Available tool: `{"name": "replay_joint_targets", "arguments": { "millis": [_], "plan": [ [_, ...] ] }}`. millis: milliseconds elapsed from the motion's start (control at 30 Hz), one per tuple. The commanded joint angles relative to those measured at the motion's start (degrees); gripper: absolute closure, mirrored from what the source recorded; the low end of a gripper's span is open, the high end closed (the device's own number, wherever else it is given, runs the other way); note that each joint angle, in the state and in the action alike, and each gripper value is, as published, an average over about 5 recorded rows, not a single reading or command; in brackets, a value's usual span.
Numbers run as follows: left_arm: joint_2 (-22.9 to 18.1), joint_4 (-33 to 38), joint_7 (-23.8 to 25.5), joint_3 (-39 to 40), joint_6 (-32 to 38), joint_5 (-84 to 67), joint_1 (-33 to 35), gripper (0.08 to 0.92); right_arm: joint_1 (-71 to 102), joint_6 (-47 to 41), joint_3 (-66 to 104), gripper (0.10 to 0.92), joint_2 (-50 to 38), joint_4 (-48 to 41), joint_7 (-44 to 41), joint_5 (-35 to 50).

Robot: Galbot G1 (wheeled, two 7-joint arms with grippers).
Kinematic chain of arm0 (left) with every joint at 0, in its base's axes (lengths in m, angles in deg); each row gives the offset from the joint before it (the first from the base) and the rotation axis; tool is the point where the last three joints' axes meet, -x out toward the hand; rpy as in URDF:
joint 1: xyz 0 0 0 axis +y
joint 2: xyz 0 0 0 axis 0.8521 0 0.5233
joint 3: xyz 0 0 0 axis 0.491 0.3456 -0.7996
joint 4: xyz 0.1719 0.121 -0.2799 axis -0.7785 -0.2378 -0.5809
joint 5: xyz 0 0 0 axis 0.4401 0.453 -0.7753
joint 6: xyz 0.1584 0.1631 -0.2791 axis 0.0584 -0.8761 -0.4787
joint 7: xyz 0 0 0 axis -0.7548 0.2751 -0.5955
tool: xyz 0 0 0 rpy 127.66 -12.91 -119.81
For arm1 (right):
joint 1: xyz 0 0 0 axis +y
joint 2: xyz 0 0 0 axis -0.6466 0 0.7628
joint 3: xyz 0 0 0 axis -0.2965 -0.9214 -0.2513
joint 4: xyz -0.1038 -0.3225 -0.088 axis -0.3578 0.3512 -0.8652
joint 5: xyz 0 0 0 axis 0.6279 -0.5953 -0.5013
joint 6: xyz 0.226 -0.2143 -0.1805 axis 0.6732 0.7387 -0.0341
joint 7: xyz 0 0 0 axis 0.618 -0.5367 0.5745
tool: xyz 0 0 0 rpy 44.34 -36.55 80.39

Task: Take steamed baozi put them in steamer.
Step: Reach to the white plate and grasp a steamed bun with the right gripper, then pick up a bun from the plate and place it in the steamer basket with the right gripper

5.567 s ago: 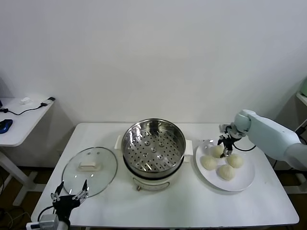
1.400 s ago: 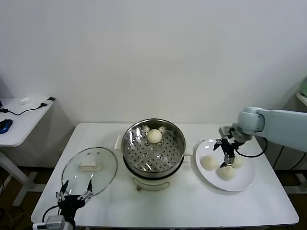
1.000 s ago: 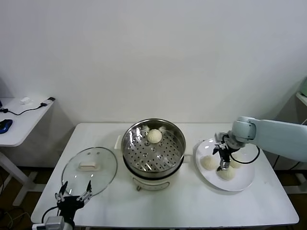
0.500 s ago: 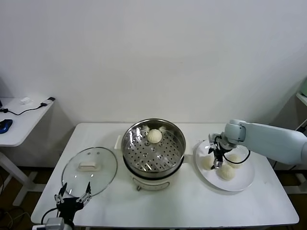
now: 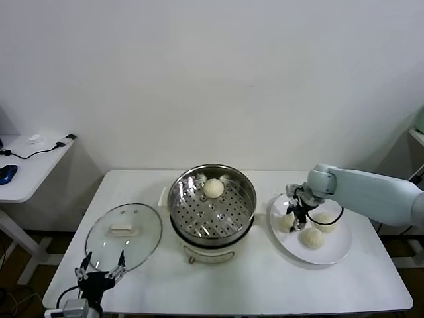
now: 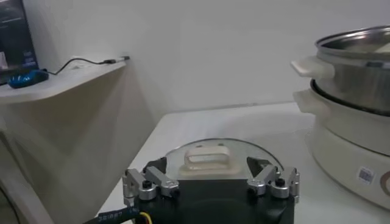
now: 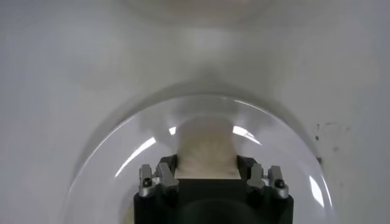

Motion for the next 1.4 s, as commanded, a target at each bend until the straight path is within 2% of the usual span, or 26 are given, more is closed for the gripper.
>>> {"name": "replay_joint_targets", "arguments": {
  "millis": [33, 167, 367, 533, 767, 1000, 1400],
  "plan": [
    [0.1, 0.1, 0.0, 0.2, -0.2, 0.1, -0.2, 0.177, -15.5, 2.6, -6.7, 0.372, 0.7, 1.3, -6.1, 1.6],
    [0.1, 0.3, 0.1, 0.5, -0.1, 0.0, -0.3, 0.177, -27.1, 3.5, -11.8, 0.372, 2.3, 3.1, -9.1, 7.5],
    [0.5, 1.1, 0.1, 0.7, 0.0, -0.2, 0.2, 0.177, -39.5, 1.1, -13.0, 0.372, 5.5, 8.9, -9.6, 21.0],
    [0.6, 2.1, 0.2, 0.7, 0.0, -0.2, 0.4, 0.177, -42.3, -3.0, -10.6, 0.372, 9.7, 16.4, -4.6, 29.3],
    [0.3, 3.2, 0.1, 0.8, 0.3, -0.1, 0.9, 0.177, -36.4, -8.3, -8.9, 0.372, 18.1, 23.1, 3.9, 33.5],
    [-0.2, 3.6, 0.0, 1.3, 1.3, 0.8, 1.5, 0.177, -27.3, -12.4, -6.5, 0.372, 27.3, 19.2, 11.4, 35.0],
    [-0.3, 3.4, -0.1, 1.1, 1.6, 1.2, 1.4, 0.177, -17.7, -15.1, -5.8, 0.372, 35.7, 7.5, 16.1, 32.3]
  ]
}}
